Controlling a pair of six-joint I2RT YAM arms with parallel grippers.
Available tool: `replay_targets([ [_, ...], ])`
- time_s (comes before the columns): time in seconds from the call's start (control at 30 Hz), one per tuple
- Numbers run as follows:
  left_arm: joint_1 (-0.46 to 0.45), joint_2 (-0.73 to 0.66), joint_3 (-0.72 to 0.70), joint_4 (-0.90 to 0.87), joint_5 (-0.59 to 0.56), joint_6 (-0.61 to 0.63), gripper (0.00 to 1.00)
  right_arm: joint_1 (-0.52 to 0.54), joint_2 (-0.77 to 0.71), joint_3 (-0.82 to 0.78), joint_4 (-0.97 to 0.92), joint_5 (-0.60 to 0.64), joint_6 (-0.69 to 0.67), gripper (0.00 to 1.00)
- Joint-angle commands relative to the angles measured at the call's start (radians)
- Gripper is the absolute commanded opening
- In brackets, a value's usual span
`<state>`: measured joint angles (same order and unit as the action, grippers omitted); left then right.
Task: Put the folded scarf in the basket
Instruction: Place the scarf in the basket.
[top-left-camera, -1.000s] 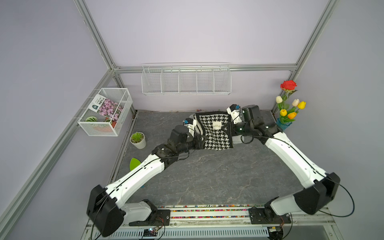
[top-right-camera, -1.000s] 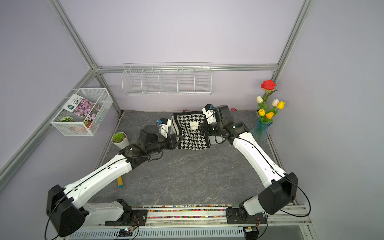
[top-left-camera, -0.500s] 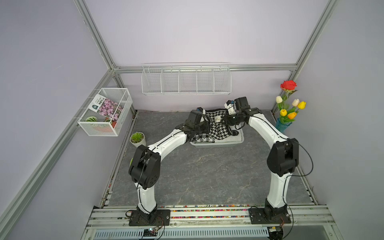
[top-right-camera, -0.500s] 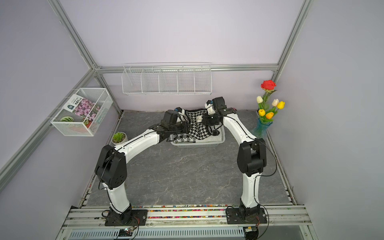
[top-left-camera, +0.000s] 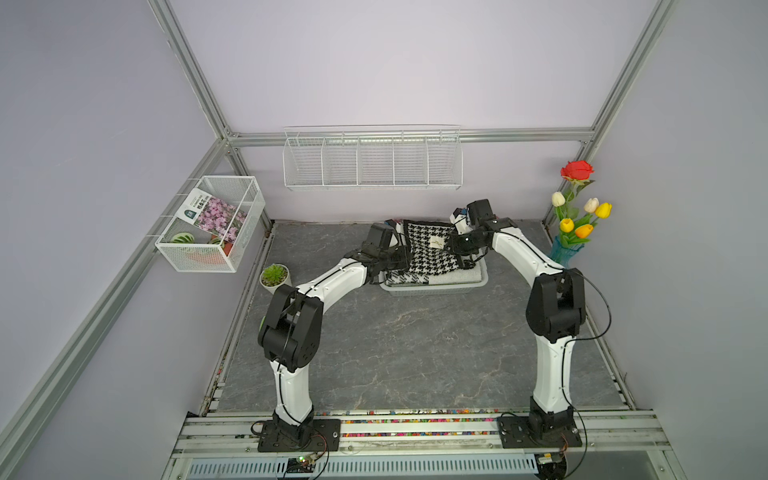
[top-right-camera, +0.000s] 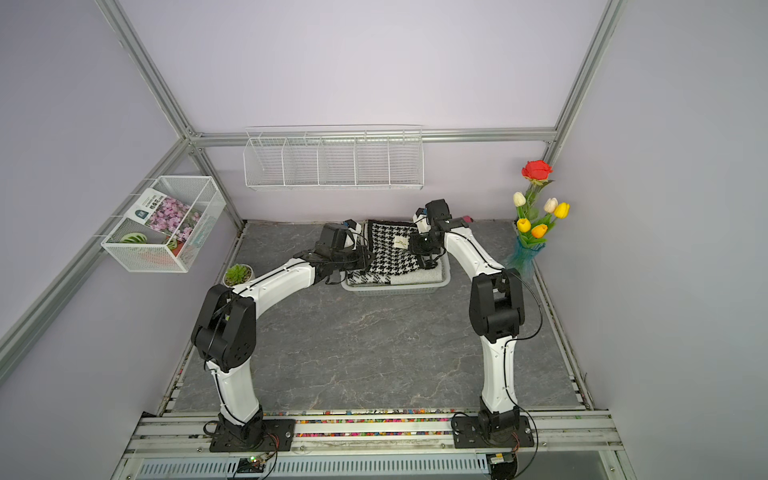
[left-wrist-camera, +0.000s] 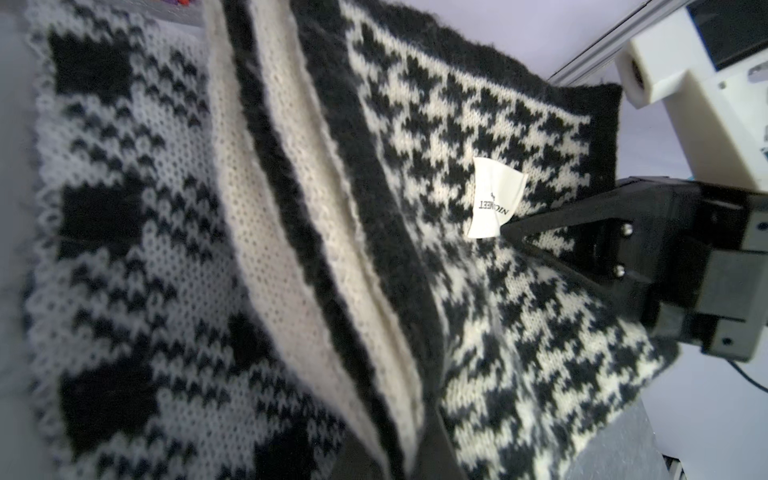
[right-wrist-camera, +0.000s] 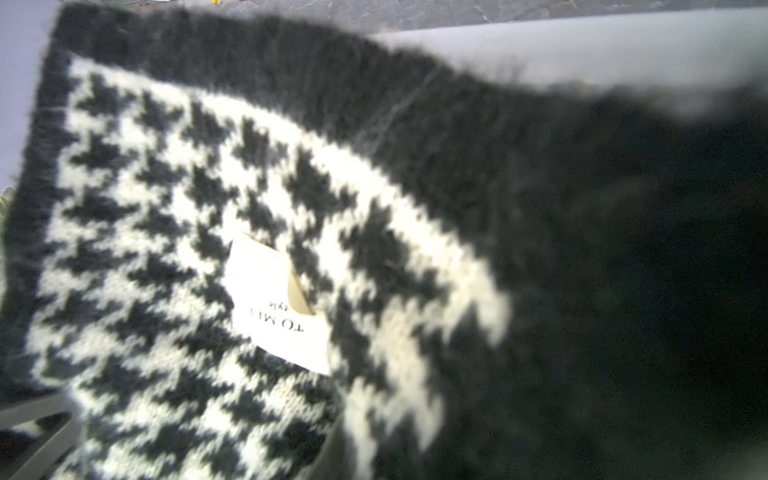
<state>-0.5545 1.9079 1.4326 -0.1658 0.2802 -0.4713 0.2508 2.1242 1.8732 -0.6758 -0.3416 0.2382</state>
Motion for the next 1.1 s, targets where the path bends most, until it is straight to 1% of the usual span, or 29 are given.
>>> replay_targets([
  [0.0,0.004,-0.03,-0.052,-0.004,0.005,0.022,0.06,-0.002,-0.038,-0.044,-0.015,0.042,-0.004,0.28],
  [0.03,0.004,-0.035,-0.057,-0.007,-0.002,0.025,0.1,-0.003,-0.047,-0.051,-0.01,0.049,-0.004,0.3],
  [0.13,0.004,-0.042,-0.055,-0.034,0.007,0.034,0.14,-0.002,-0.076,-0.065,0.0,0.062,-0.001,0.35],
  [0.17,0.004,-0.05,-0.06,-0.038,0.008,0.034,0.18,-0.002,-0.09,-0.073,0.01,0.058,-0.002,0.38],
  [0.23,0.004,-0.078,-0.079,-0.028,-0.008,0.029,0.32,-0.002,-0.121,-0.098,0.03,0.061,0.003,0.4],
  [0.3,0.004,-0.104,-0.083,-0.031,-0.04,0.029,0.43,-0.003,-0.161,-0.141,0.066,0.07,0.019,0.41],
  [0.37,0.004,-0.115,-0.063,-0.061,-0.063,0.04,0.48,-0.002,-0.193,-0.171,0.088,0.068,0.03,0.44],
  [0.43,0.004,-0.121,-0.04,-0.098,-0.076,0.05,0.49,-0.003,-0.223,-0.188,0.089,0.065,0.037,0.46],
  [0.63,0.004,-0.188,-0.076,-0.088,-0.101,0.037,0.5,-0.001,-0.309,-0.227,0.084,0.082,0.044,0.54],
  [0.8,0.002,-0.26,-0.124,-0.071,-0.138,0.048,0.51,0.019,-0.4,-0.304,0.103,0.064,0.05,0.54],
  [0.87,-0.022,-0.282,-0.128,-0.051,-0.181,0.051,0.51,0.045,-0.434,-0.344,0.125,0.067,0.049,0.51],
  [0.9,-0.037,-0.282,-0.122,-0.042,-0.185,0.053,0.51,0.066,-0.444,-0.364,0.138,0.065,0.049,0.5],
  [0.97,-0.052,-0.269,-0.112,0.006,-0.141,0.034,0.51,0.093,-0.447,-0.392,0.166,0.039,0.057,0.48],
  [1.07,-0.064,-0.215,-0.1,0.087,-0.061,0.015,0.5,0.101,-0.41,-0.411,0.183,0.006,0.078,0.45],
])
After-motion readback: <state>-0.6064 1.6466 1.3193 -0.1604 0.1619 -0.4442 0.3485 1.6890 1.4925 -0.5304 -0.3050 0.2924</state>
